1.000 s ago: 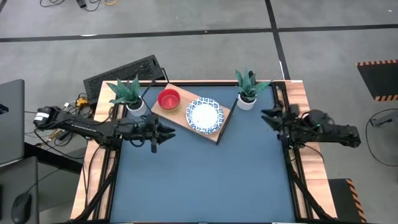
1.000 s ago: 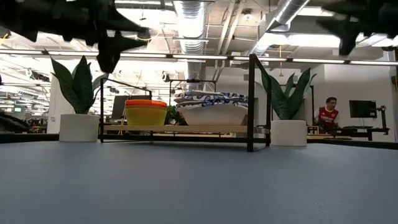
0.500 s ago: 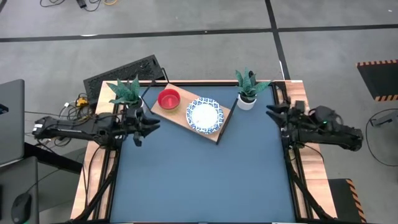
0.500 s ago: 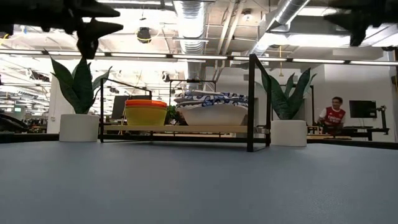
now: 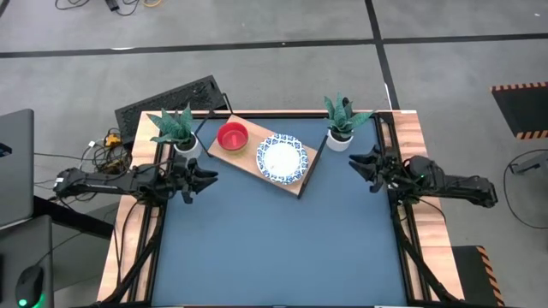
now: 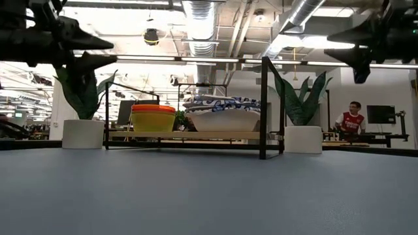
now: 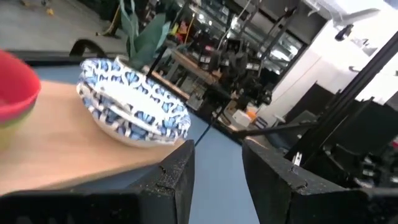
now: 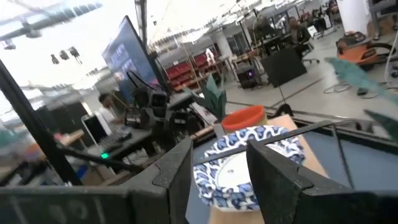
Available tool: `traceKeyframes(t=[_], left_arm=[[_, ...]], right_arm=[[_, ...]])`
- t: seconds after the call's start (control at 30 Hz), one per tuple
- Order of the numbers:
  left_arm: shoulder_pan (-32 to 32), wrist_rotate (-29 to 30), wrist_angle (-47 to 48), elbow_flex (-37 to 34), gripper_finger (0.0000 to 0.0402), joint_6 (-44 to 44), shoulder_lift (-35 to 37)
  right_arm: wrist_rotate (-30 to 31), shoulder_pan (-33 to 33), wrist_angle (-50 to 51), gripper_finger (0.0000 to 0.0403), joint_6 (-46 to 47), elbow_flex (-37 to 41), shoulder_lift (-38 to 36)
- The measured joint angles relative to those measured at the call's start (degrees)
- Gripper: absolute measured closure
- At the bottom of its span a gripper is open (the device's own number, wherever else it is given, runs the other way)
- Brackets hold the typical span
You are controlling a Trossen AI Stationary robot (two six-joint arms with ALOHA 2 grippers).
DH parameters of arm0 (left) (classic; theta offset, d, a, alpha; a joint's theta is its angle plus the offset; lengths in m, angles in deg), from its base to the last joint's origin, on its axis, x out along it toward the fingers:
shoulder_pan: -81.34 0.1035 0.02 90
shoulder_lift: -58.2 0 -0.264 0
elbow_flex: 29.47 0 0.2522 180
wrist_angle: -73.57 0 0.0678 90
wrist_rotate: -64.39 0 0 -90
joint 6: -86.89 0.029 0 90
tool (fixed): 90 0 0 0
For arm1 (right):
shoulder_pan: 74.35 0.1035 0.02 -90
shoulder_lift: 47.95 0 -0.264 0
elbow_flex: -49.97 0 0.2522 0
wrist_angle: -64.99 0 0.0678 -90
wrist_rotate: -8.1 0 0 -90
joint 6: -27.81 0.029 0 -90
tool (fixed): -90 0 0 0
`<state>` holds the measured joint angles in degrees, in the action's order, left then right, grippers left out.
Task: Place and stack bowls onto a shelf
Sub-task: Return to Home Position
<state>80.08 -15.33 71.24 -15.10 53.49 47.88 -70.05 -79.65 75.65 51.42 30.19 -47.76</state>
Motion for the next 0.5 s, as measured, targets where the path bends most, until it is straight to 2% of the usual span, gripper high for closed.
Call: traceKeyframes(t=[0.2,0.4,0.5], left_arm=[[0.0,-0.1,5.8,0.0,0.0283,1.3,2.8],[0.0,-3.3,9.3,0.0,0.0283,4.3,3.6],[0.0,-4.5,12.1,0.0,0.0283,4.8,3.6]], right_arm=[[0.0,0.1,-6.4,0.0225,4.1,5.5,0.0],[3.3,0.0,-1.0,0.0225,4.5,5.5,0.2],[2.0,0.1,-0.6,0.0225,4.5,5.5,0.7]])
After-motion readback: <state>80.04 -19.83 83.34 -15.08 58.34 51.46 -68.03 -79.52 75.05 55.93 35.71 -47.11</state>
